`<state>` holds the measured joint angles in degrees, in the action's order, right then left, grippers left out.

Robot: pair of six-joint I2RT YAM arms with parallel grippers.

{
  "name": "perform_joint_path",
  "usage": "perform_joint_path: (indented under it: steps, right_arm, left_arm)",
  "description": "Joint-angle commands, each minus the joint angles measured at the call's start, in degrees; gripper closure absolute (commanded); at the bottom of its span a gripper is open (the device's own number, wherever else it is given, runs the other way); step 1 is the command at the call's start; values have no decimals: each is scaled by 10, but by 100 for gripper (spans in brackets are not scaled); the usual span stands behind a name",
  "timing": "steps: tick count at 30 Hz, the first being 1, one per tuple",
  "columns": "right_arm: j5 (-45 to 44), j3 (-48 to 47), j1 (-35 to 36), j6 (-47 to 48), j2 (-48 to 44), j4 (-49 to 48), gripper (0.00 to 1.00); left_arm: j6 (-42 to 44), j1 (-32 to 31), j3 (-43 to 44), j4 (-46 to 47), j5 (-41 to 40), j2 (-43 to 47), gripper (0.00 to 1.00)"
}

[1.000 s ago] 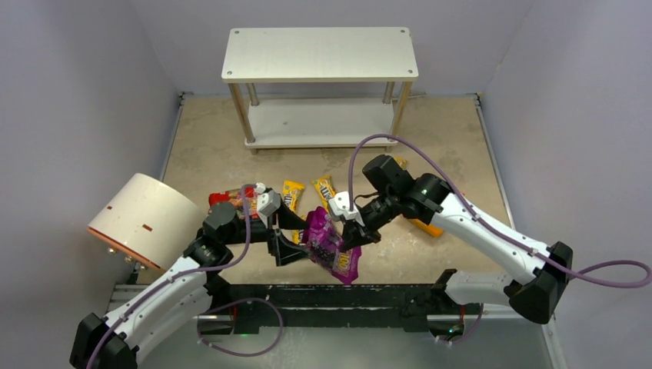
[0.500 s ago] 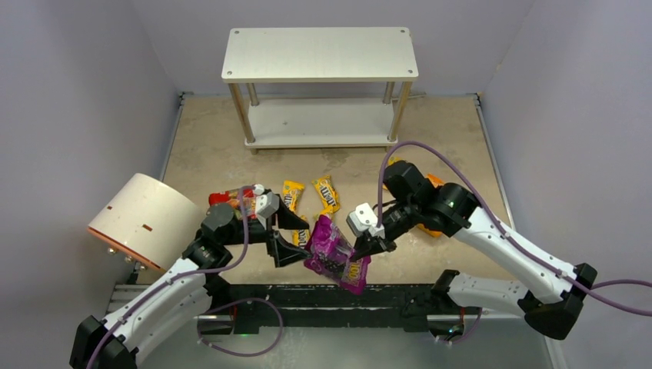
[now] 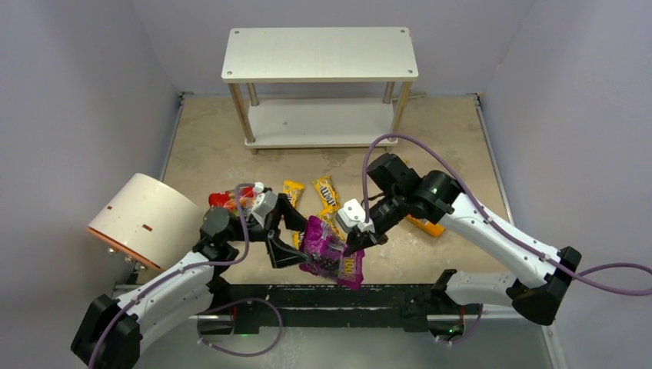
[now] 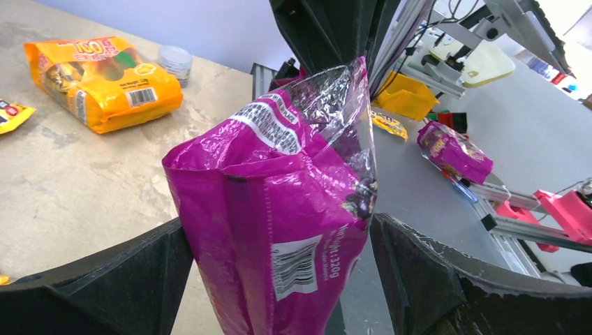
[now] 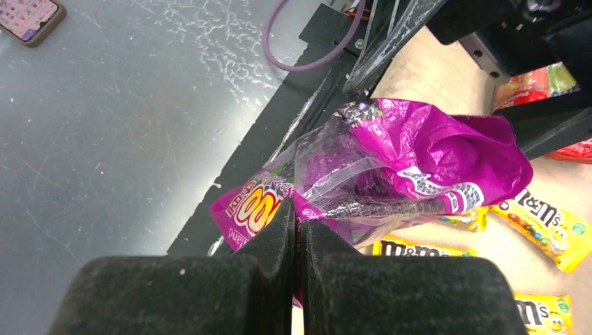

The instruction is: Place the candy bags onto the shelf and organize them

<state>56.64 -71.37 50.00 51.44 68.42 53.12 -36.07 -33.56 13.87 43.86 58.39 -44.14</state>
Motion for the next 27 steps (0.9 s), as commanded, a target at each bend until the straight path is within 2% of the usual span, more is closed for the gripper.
perform_joint_path:
  steps: [1,5,11,15,18,21,24,25,27]
  right_arm:
    - [38,-58,3,65,-12,-16,100]
    - [34,-79,3,98,-17,8,100]
    - [20,-78,3,89,-15,0,100]
    - [20,-75,3,89,-1,-4,100]
    - [8,-78,3,83,7,-10,100]
    - [-9,-76,3,59,6,-32,100]
    - [-52,-60,3,-11,-9,-84,100]
    - [-67,-50,3,-50,-20,-118,96]
    - [-127,-19,3,-122,-50,-194,72]
  left_arm:
    - [-23,-9,-3,77,30,-12,0]
    - [-24,-10,-7,79,29,-12,0]
    - [-51,-13,-9,115,27,-4,0]
    - [-66,-18,-3,127,21,-7,6]
    - [-75,-21,1,137,22,-10,20]
    - [-74,-22,7,128,24,-9,40]
    - [-70,-22,8,109,14,-4,60]
    - [-65,-21,9,97,6,-3,65]
    - [-52,-22,13,62,-10,0,71]
